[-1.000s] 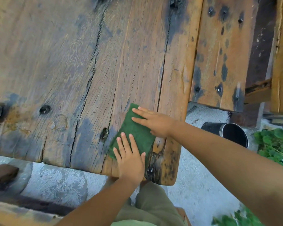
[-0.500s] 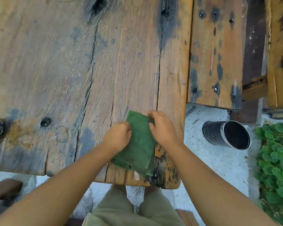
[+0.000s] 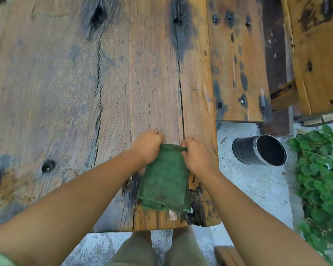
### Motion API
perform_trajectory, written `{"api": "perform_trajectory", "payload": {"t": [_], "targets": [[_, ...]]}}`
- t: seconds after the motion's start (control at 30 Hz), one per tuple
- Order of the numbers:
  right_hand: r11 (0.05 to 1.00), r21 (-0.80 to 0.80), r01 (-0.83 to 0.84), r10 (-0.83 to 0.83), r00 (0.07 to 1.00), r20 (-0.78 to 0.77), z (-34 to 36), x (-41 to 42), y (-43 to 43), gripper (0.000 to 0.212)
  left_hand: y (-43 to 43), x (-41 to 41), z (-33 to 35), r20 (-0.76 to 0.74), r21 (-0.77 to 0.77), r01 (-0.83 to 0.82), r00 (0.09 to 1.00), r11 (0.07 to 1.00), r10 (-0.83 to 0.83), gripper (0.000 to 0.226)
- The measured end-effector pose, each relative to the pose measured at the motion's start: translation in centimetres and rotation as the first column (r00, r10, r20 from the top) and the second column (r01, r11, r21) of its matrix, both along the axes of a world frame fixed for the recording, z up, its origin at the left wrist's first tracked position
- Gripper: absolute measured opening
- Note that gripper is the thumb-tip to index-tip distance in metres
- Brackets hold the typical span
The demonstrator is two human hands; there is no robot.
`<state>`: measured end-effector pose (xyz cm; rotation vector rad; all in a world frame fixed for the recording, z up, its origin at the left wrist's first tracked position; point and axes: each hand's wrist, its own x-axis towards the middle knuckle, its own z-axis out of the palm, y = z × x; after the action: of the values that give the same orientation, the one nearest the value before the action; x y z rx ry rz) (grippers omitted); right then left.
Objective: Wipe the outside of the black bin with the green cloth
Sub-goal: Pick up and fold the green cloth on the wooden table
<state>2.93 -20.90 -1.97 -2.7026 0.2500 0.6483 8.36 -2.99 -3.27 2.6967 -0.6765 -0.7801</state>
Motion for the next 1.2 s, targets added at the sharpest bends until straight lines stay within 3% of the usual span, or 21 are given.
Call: {"api": "perform_trajectory", "payload": {"t": [0.1,0.3,0.53,0.7,0.83,1.03,1.2], "targets": [[0.997,0.078,0.004,-0.007,1.0,0.028,0.3,1.3,-0.2,0.013,0.5,0.6,0.3,-0.076,-0.06,-0.137,0.988,0.989,0.132,0.016],[0.986,0.168,0.014,-0.042,0.986,0.164,1.1,2.9,0.1,0.013,0.9,1.4,1.7,0.02,-0.119,-0.222,0.974,0.968,0.225,0.017],[0.976,0.205,-0.079,0.028,0.97,0.242,1.0,-2.1,-1.2,0.016,2.5,-3.5,2.7,0.116,-0.185,-0.088,0.987,0.979,0.11,0.024],[0.969,0.159,-0.188,0.144,0.957,0.252,0.6,-7.5,-1.4,0.018,2.7,-10.0,2.3,0.14,-0.129,0.055,0.989,0.99,-0.037,0.019],[0.962,0.107,-0.252,0.217,0.94,0.262,0.0,-10.9,-1.7,0.02,3.0,-14.0,1.7,0.144,-0.077,0.04,0.989,0.996,-0.028,0.023],[0.969,0.117,-0.217,0.179,0.946,0.27,-0.7,-13.5,-2.0,0.016,2.7,-16.5,1.2,0.185,-0.054,0.005,0.983,0.999,0.005,0.035],[0.968,0.095,-0.23,0.202,0.949,0.242,-0.9,-14.2,-2.0,0.022,3.0,-17.9,0.6,0.114,0.06,0.006,0.993,0.998,-0.013,0.06]]}}
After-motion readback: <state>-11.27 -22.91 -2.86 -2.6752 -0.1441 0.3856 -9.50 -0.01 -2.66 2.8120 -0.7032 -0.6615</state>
